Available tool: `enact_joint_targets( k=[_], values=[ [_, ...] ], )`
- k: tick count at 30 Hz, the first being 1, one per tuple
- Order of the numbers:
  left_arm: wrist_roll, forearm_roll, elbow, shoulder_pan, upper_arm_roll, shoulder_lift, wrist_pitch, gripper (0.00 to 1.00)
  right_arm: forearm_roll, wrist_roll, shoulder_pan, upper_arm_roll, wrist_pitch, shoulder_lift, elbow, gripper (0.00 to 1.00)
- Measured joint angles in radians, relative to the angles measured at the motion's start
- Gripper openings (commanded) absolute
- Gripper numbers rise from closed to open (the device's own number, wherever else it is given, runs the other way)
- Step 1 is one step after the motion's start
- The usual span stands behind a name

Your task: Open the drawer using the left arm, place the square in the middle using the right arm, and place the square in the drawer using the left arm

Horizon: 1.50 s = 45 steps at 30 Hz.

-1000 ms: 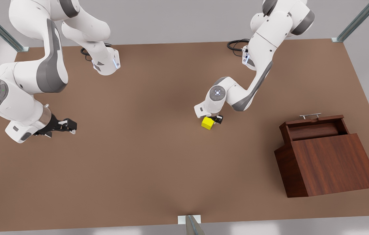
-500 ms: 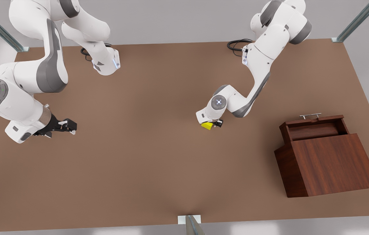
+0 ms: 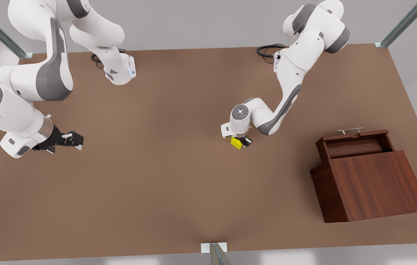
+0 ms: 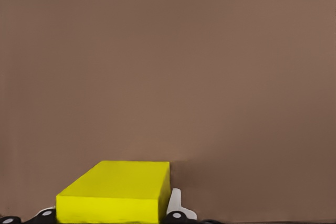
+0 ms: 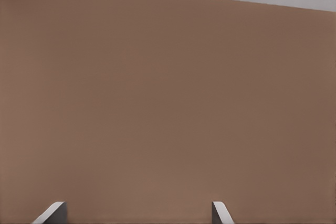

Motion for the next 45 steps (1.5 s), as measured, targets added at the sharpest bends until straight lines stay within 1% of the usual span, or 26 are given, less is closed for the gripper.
enact_joint_targets(
  k=[2,5,6,8,9,10,12,14,15,17,19,22,26,28,31,32,33,39,40,41,42,43,44,45],
  values=[
    [0.005,-0.101,0.000,0.002,0.000,-0.007,-0.001,0.57,0.000,-0.001,-0.001,0.000,0.000,-0.002,-0.002,1.00],
    [0.002,-0.161,0.000,0.008,0.000,-0.011,-0.003,0.58,0.000,-0.001,-0.001,0.000,0.000,0.000,-0.005,1.00],
    [0.005,-0.175,0.000,0.011,0.000,-0.053,-0.044,0.58,0.000,-0.001,-0.002,0.000,0.000,0.000,-0.005,1.00],
    [0.003,-0.219,0.002,0.029,0.042,-0.252,-0.277,0.58,0.000,-0.007,-0.003,0.000,0.000,-0.001,-0.004,1.00],
    [-0.008,-0.261,0.003,0.082,0.050,-0.339,-0.373,0.58,0.000,-0.008,-0.003,-0.001,-0.001,-0.002,-0.003,1.00],
    [-0.057,-0.299,0.003,0.165,0.052,-0.422,-0.462,0.60,0.000,-0.010,-0.005,-0.002,-0.007,-0.001,-0.003,1.00],
    [-0.097,-0.366,0.002,0.276,0.149,-0.515,-0.508,0.60,0.000,-0.009,-0.002,-0.002,-0.006,0.000,-0.003,1.00],
    [-0.078,-0.417,0.005,0.360,0.236,-0.554,-0.539,0.60,0.000,-0.009,-0.003,-0.002,-0.006,0.000,-0.003,1.00],
    [-0.065,-0.433,0.012,0.433,0.249,-0.553,-0.537,0.60,0.000,-0.009,-0.004,-0.002,-0.006,0.000,-0.002,1.00],
    [0.076,-0.452,0.012,0.519,0.318,-0.541,-0.523,0.60,0.000,-0.006,0.001,-0.001,-0.006,0.000,-0.002,1.00],
    [0.202,-0.462,0.018,0.589,0.320,-0.507,-0.481,0.60,0.000,-0.006,-0.003,-0.002,-0.008,-0.002,-0.002,1.00],
    [0.256,-0.468,0.070,0.593,0.320,-0.434,-0.434,0.60,0.000,-0.010,-0.003,-0.002,-0.007,0.000,-0.002,1.00],
    [0.265,-0.464,0.074,0.595,0.322,-0.385,-0.385,0.60,0.000,-0.011,-0.004,-0.002,-0.008,-0.004,-0.001,1.00],
    [0.267,-0.411,0.079,0.637,0.320,-0.357,-0.358,0.60,0.000,-0.015,-0.007,-0.003,-0.008,-0.005,0.000,1.00],
    [0.294,-0.411,0.080,0.646,0.322,-0.342,-0.329,0.61,0.000,-0.014,-0.006,-0.003,-0.006,-0.003,0.002,1.00],
    [0.296,-0.414,0.081,0.646,0.325,-0.342,-0.328,0.83,0.000,-0.015,-0.006,-0.003,-0.006,-0.003,0.002,1.00],
    [0.295,-0.419,0.081,0.646,0.325,-0.342,-0.328,1.00,0.000,-0.015,-0.006,-0.003,-0.006,-0.005,0.000,1.00],
    [0.284,-0.453,0.081,0.646,0.322,-0.345,-0.345,1.00,0.000,-0.017,-0.007,-0.005,-0.008,-0.006,-0.002,1.00],
    [0.276,-0.457,0.090,0.648,0.311,-0.374,-0.382,1.00,0.000,-0.017,-0.008,-0.005,-0.008,-0.005,-0.002,1.00],
    [0.283,-0.458,0.202,0.655,0.221,-0.408,-0.634,1.00,0.000,-0.017,-0.007,-0.005,-0.008,-0.005,-0.003,1.00],
    [0.291,-0.457,0.360,0.609,0.131,-0.414,-0.886,1.00,0.000,-0.017,-0.007,-0.005,-0.008,-0.005,-0.003,1.00],
    [0.290,-0.452,0.441,0.563,0.090,-0.423,-0.969,1.00,0.000,-0.017,-0.007,-0.005,-0.008,-0.005,-0.003,1.00],
    [0.280,-0.438,0.485,0.498,0.087,-0.419,-0.977,1.00,0.000,-0.017,-0.008,-0.005,-0.008,-0.005,-0.003,1.00],
    [0.279,-0.424,0.513,0.468,0.086,-0.402,-0.990,1.00,0.000,-0.018,-0.009,-0.005,-0.008,-0.005,-0.003,1.00]
  ],
)
